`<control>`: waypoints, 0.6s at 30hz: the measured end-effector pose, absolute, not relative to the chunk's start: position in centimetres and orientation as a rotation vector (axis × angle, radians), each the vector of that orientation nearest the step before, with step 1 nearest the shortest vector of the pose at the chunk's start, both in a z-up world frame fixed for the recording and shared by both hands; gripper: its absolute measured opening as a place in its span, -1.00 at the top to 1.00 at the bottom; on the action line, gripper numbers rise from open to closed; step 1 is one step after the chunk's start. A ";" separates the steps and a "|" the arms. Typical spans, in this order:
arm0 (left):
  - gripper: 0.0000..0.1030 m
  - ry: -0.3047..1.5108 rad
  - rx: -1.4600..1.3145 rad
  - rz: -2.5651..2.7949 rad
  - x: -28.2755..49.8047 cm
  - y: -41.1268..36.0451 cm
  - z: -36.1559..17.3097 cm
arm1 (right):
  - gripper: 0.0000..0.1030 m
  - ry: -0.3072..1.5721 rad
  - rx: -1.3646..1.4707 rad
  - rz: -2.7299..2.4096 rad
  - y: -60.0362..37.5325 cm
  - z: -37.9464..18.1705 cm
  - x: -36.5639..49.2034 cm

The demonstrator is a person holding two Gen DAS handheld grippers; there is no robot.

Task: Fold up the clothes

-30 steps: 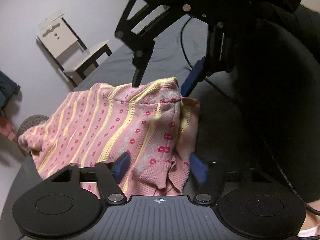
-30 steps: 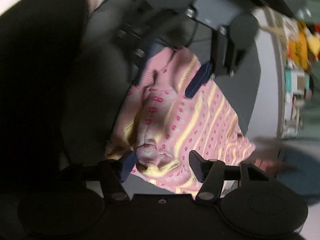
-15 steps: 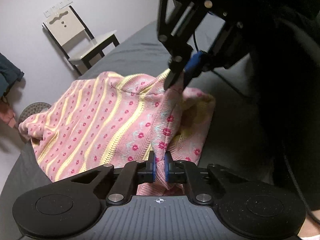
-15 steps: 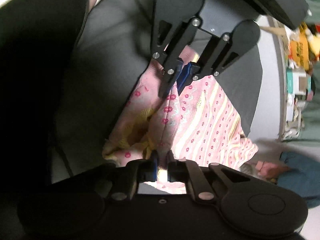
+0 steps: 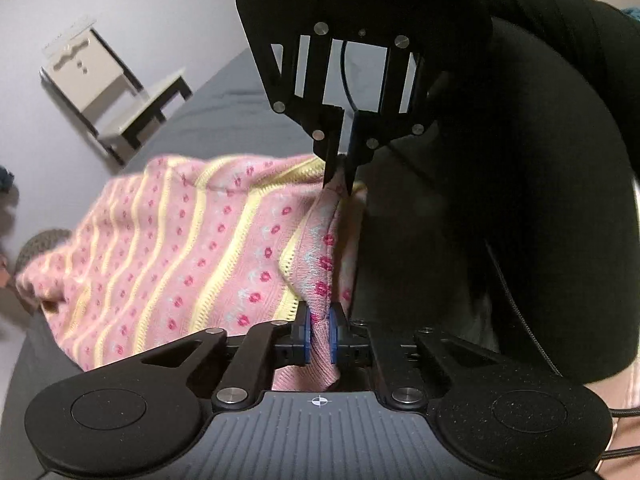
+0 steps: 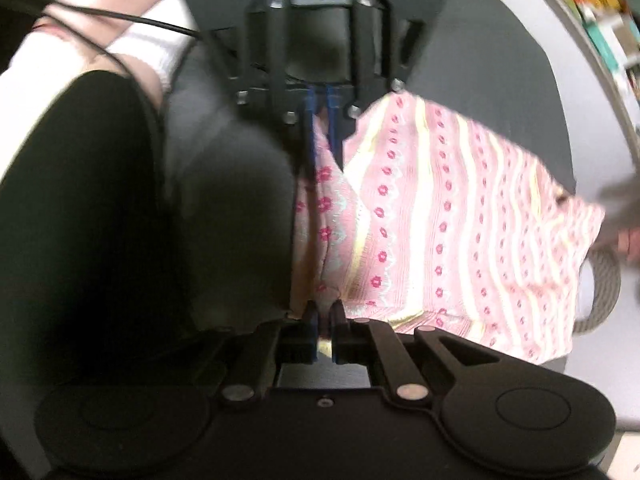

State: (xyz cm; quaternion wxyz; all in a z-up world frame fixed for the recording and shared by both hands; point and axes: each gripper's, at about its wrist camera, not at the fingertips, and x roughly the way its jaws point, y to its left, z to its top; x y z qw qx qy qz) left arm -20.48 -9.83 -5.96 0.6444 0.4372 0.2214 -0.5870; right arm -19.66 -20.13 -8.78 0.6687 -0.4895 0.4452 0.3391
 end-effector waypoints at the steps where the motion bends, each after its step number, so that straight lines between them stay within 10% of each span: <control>1: 0.84 0.511 0.995 -1.337 -20.5 -9.9 -6.1 | 0.81 1.025 -1.080 0.765 -20.2 -8.9 -19.2; 6: 0.44 0.493 1.033 -1.364 -21.0 -10.0 -6.0 | 0.45 1.086 -0.927 0.760 -21.0 -8.5 -17.6; 11: -0.44 0.465 0.885 -1.396 -20.5 -8.7 -3.7 | -0.01 1.037 -0.612 0.641 -25.1 -5.8 -15.6; 18: -0.58 0.473 0.595 -1.316 -18.7 -10.2 -2.7 | -0.34 0.921 -0.117 0.331 -31.5 -2.4 -11.3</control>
